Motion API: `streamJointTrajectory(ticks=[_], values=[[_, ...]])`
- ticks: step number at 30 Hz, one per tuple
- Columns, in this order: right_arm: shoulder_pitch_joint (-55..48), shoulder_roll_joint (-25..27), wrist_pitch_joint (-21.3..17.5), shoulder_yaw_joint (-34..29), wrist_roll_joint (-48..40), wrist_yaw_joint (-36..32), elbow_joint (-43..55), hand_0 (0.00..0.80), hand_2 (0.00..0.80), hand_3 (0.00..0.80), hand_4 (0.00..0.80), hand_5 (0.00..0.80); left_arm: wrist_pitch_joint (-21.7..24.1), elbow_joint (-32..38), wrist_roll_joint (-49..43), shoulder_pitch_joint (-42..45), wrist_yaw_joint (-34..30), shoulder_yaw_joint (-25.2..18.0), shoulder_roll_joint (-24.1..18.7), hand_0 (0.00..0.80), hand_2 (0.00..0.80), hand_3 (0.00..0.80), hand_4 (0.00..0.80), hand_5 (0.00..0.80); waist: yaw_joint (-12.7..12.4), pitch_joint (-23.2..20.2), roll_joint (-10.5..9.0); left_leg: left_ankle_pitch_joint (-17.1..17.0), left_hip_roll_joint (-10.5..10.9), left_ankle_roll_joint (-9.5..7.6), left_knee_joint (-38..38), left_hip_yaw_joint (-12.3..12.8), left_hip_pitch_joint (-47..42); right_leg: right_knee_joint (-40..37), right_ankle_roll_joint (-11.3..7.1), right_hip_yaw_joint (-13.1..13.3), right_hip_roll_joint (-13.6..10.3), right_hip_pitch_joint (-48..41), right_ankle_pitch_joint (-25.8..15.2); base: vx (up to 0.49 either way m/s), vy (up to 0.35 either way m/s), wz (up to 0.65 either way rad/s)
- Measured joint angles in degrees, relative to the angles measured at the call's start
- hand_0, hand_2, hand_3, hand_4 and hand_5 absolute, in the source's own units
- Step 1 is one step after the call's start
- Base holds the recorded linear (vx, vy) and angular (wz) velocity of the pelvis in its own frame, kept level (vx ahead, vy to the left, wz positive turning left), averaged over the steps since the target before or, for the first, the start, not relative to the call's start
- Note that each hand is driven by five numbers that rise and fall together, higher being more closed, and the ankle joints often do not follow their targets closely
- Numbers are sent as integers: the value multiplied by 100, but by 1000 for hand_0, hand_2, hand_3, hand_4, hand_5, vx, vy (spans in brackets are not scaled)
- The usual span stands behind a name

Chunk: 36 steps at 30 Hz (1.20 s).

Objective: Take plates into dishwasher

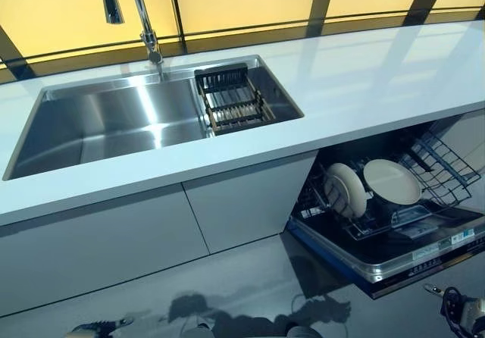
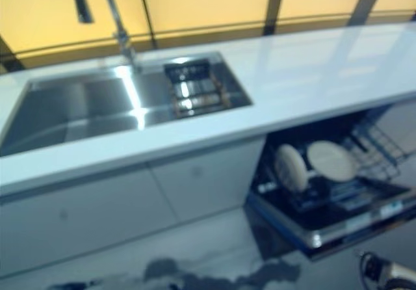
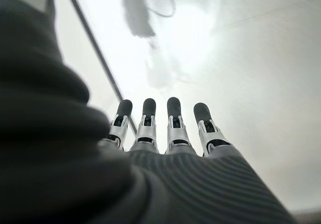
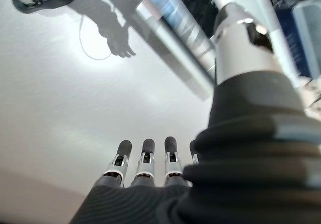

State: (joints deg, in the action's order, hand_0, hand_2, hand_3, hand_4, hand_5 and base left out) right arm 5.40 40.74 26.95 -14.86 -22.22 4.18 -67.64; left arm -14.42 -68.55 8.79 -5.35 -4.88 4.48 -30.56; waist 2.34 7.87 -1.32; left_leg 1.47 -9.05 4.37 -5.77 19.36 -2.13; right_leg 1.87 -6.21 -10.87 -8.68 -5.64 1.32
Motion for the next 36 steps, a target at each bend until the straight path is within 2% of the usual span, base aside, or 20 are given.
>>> streamJointTrajectory(ticks=[1, 5, 11, 12, 14, 15, 16, 18, 19, 21, 22, 23, 24, 26, 29, 31, 32, 33, 34, 36], values=[[-105, -1, -4, -2, -1, 1, -129, 0, 0, 0, 0, 0, -4, 3, 0, -63, -14, 30, 2, 0, 0, 0, 0, 0, 2, -99, -14, -55, -12, 40, 77, -70, -5, 8, 29, -24, 35, 12, 61, -23, -101, 10], [-421, -81, -16, -2, -68, 15, -468, 0, 0, 0, 0, 0, -57, 3, -7, -201, -63, 62, 7, 0, 0, 0, 0, 0, 68, -350, -160, -234, -13, 45, 299, -92, 68, 122, 59, -52, 55, 200, 94, -59, -87, 6], [-514, -287, -87, -18, -327, 60, -479, 0, 0, 0, 0, 0, -35, -54, -80, -195, -63, 159, 18, 0, 0, 0, 0, 0, 163, -383, -337, -344, 172, -5, 478, -233, 80, 145, -15, -44, -37, 203, 49, -44, -63, 12], [-513, -302, -116, -18, -334, 60, -480, 0, 0, 0, 0, 0, -34, -51, -105, -195, -60, 161, 18, 0, 0, 0, 0, 0, 168, -391, -357, -363, 188, -16, 525, -289, 74, 206, -37, -10, -53, 226, 51, -116, -197, 20], [-487, -332, -208, -14, -415, 63, -466, 0, 0, 0, 0, 0, -37, -48, -126, -206, -25, 189, 7, 0, 0, 0, 0, 0, 163, -353, -316, -435, 181, -28, 627, -398, 84, 461, -93, 236, -94, 349, 92, -280, -293, 21], [-413, -349, -218, 1, -452, 90, -460, 0, 0, 0, 0, 0, -42, -46, -113, -238, 28, 266, 1, 0, 0, 0, 0, 0, 146, -273, -187, -513, 94, -33, 722, -414, 84, 748, -132, 413, -84, 570, 96, -363, -329, 14], [-313, -382, -225, 4, -485, 140, -437, 0, 0, 0, 0, 0, -48, 1, -97, -273, 105, 277, -2, 0, 0, 0, 0, 0, 147, -187, -118, -557, 3, -49, 728, -403, 133, 968, -149, 448, -111, 761, 40, -365, -332, 7], [-145, -451, -279, 121, -675, 271, -433, 0, 0, 0, 0, 0, -103, -2, -50, -428, 233, 304, 33, 0, 0, 0, 0, 0, 95, -93, -13, -605, -131, -61, 605, -423, 408, 1551, -170, 436, -382, 1217, 68, -292, -391, 21], [-79, -534, -330, 235, -773, 358, -430, 0, 0, 0, 0, 0, -104, 0, -40, -506, 272, 304, 8, 0, 0, 0, 0, 0, 88, -46, -21, -607, -214, -35, 468, -426, 540, 1447, -218, 430, -493, 1229, 1, -183, -379, 22], [-5, -717, -419, 329, -955, 548, -427, 0, 0, 0, 0, 0, -111, 2, -12, -625, 409, 299, -63, 0, 0, 0, 0, 0, -51, 65, -173, -639, -303, 180, 339, -481, 605, 1067, -148, 361, -565, 1080, -134, -156, -267, 9], [58, -852, -462, 385, -1071, 666, -433, 0, 0, 0, 0, 0, -138, 39, 37, -640, 493, 305, -111, 0, 0, 0, 0, 0, -136, 142, -304, -708, -325, 355, 340, -563, 609, 619, -463, 305, -504, 786, 58, -138, -246, 8], [169, -840, -542, 395, -1142, 723, -417, 0, 0, 0, 0, 0, -201, 112, 110, -645, 508, 326, 13, 0, 0, 0, 0, 0, -178, 259, -140, -749, -541, 402, 345, -682, 611, 528, -320, 232, -283, 731, 28, -109, -288, 14], [237, -825, -603, 401, -1240, 757, -394, 0, 0, 0, 0, 0, -273, 144, 113, -631, 496, 327, 157, 0, 0, 0, 0, 0, -192, 302, 21, -779, -727, 369, 345, -763, 695, 495, -211, 146, -81, 742, 61, -21, -248, 12], [296, -791, -668, 400, -1409, 824, -350, 0, 0, 0, 0, 0, -283, 112, 120, -557, 500, 325, 424, 0, 0, 0, 0, 0, -207, 325, 239, -851, -897, 278, 349, -869, 674, 534, -90, 77, 110, 701, 128, 36, -209, 12], [218, -702, -676, 395, -1606, 894, -353, 0, 0, 0, 0, 0, -275, -18, 214, -384, 513, 312, 708, 0, 0, 0, 0, 0, -181, 246, 418, -850, -971, 279, 358, -856, 665, 557, -58, -23, 195, 638, 193, 43, -162, 10], [118, -699, -646, 331, -1662, 892, -377, 0, 0, 0, 0, 0, -260, -35, 215, -273, 516, 249, 731, 0, 0, 0, 0, 0, -166, 247, 414, -930, -963, 343, 447, -815, 565, 494, -80, -59, 205, 547, 154, -62, -161, 11], [33, -699, -644, 279, -1668, 893, -415, 0, 0, 0, 0, 0, -240, -83, 216, -217, 512, 250, 733, 0, 0, 0, 0, 0, -167, 247, 415, -1011, -954, 412, 445, -652, 555, 424, -103, -128, 204, 433, 147, -189, -154, 28], [-42, -698, -654, 196, -1668, 899, -466, 0, 0, 0, 0, 0, -206, -154, 215, -222, 494, 250, 742, 0, 0, 0, 0, 0, -151, 249, 416, -1067, -946, 403, 435, -513, 559, 378, -118, -154, 198, 402, 179, -236, -134, 46], [-97, -694, -661, 78, -1671, 946, -606, 0, 0, 0, 0, 0, -158, -237, 214, -258, 463, 250, 765, 0, 0, 0, 0, 0, -146, 255, 402, -1174, -876, 273, 383, -346, 600, 403, -108, -213, 146, 384, 238, -250, -131, 51], [-147, -693, -668, -105, -1676, 1084, -886, 0, 0, 0, 0, 0, -49, -264, 209, -290, 371, 259, 804, 0, 0, 0, 0, 0, -135, 256, 313, -1604, -616, 3, 388, -243, 714, 485, -84, -241, -30, 397, 325, -173, -81, 56]])
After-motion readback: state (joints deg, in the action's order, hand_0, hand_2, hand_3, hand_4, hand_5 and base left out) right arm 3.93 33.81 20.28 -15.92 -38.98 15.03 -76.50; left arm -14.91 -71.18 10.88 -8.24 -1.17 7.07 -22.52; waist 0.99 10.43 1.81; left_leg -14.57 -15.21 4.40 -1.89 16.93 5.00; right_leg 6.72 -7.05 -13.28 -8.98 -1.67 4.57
